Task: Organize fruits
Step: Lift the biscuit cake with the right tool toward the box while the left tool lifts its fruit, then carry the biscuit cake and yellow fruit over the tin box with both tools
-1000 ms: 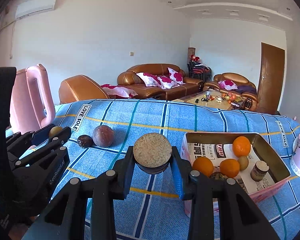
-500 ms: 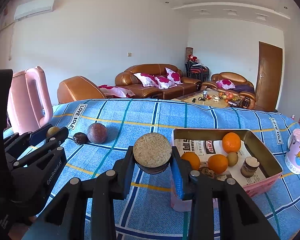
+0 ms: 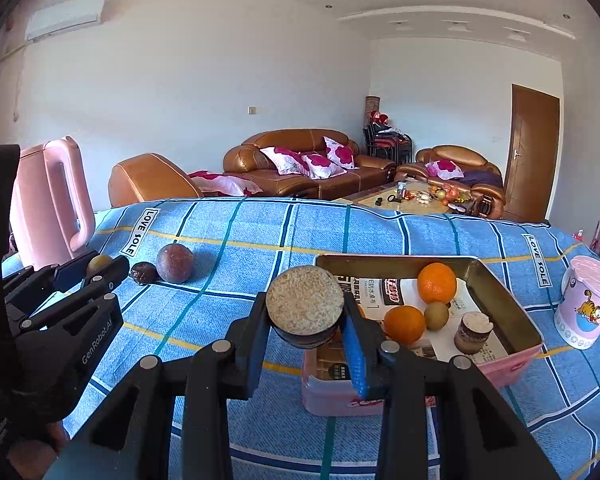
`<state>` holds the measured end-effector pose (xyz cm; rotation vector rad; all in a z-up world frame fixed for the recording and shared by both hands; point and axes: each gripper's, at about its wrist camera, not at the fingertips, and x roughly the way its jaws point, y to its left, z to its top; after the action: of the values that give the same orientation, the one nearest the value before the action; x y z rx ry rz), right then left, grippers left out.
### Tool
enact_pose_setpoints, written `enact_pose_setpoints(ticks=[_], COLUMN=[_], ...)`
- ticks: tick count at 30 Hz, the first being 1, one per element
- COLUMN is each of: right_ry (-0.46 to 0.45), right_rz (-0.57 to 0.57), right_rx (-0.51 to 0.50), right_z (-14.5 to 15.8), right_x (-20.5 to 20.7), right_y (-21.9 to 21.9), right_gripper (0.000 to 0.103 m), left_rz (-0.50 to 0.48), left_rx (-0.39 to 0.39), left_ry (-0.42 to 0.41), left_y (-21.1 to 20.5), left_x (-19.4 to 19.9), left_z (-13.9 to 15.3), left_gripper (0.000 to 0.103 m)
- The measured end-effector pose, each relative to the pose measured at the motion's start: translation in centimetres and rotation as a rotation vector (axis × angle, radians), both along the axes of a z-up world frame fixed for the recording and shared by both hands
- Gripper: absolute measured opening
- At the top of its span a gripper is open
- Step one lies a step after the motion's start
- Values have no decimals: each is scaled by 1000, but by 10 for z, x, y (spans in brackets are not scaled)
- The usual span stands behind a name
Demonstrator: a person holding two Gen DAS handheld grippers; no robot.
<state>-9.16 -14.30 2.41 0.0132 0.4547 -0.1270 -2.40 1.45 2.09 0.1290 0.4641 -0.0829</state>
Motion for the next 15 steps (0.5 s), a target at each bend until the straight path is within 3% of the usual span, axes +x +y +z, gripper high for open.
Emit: enact_pose_setpoints(ticks=[15], right_ry=[-5], right_rz=[-38], right_rx=[-16], right_z=[2], right_x=[-10], right_y=[-31], right_gripper=[37], left_rz=[-44], left_rx=[10], left_ry=[1], left_y=[-31], left_x=[-11], left_z=[0], left_gripper=[28])
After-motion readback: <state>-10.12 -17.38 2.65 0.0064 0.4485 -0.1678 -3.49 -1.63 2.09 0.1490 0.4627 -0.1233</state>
